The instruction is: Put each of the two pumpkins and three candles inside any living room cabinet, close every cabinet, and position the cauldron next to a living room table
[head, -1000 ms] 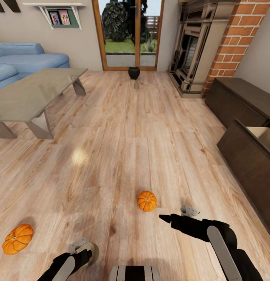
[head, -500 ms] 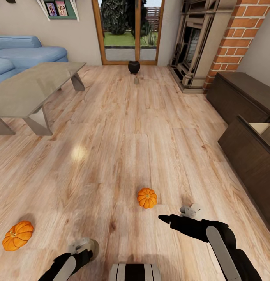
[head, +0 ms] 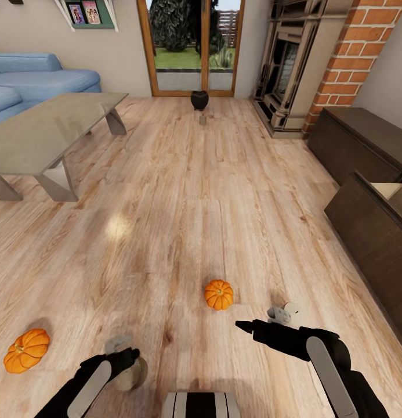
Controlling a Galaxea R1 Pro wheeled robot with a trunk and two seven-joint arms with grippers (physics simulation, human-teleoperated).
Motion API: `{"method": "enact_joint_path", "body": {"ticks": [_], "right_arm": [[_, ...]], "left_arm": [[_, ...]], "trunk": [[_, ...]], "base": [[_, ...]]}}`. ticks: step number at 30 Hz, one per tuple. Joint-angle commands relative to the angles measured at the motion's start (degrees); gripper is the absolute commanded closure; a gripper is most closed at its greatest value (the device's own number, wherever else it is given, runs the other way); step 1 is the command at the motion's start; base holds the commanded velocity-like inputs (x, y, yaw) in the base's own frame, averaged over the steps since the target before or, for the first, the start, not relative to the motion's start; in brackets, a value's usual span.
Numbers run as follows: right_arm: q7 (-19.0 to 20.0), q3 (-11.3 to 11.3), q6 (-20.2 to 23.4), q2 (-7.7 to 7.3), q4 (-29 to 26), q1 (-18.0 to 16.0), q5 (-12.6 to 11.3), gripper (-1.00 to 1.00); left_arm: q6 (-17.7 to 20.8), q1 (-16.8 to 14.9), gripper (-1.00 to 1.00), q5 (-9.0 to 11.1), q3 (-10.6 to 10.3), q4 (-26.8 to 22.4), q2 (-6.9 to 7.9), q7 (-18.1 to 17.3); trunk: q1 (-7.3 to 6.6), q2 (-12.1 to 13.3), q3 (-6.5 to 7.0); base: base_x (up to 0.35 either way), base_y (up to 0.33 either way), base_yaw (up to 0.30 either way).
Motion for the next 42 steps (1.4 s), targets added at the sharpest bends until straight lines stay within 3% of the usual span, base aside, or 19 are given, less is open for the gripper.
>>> {"method": "enact_joint_path", "body": {"ticks": [1,5,16,42], "right_arm": [[0.29,0.03,0.19,-0.03,-0.04,-0.03,0.34,-1.00],[0.27,-0.04,0.15,-0.03,0.04,-0.03,0.34,-1.00],[0.24,-0.01,0.13,-0.03,-0.01,-0.03,0.49,-1.00],[0.45,0.56,0.40,-0.24,-1.26,-0.02,0.36,-1.00]], "left_arm": [[0.11,-0.46,-1.00,0.62,-0.23,-0.75,0.39,0.62],[0.34,-1.37,-1.00,0.61,-0.09,-2.25,1.21,0.91],[0.01,-1.77,-1.00,0.56,-0.13,-1.74,1.49,0.85],[-0.57,-1.77,-1.00,0.55,-0.19,1.16,0.94,0.80]], "trunk": [[-0.01,-0.02,-0.04],[-0.01,-0.02,-0.04],[-0.01,-0.02,-0.04],[-0.01,-0.02,-0.04]], "base": [[0.000,0.000,0.000],[0.000,0.000,0.000],[0.000,0.000,0.000],[0.000,0.000,0.000]]}}
